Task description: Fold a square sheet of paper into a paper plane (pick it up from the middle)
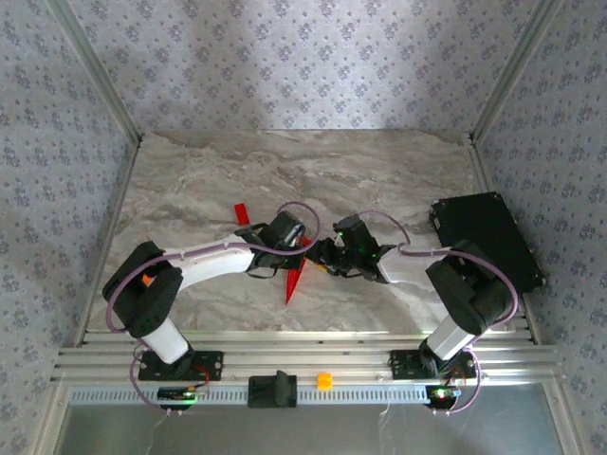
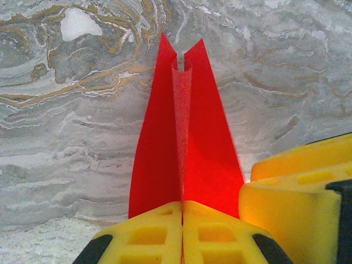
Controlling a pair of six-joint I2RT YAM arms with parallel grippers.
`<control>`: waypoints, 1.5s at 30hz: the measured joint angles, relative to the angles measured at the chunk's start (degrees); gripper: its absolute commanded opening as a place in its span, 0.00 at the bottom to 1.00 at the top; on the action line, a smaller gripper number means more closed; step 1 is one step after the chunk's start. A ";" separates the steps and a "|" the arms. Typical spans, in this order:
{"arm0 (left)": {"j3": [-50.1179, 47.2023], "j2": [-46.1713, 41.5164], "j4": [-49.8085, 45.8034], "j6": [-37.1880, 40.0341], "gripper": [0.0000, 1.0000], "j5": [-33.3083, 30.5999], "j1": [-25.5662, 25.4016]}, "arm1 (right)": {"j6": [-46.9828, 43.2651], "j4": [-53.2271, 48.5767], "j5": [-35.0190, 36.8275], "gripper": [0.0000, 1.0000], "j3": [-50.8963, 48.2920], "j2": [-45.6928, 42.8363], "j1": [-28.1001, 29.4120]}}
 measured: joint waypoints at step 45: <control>-5.22 -7.50 -1.51 -1.29 0.37 3.08 -3.54 | -1.03 -1.97 -1.09 0.10 0.33 1.86 -0.17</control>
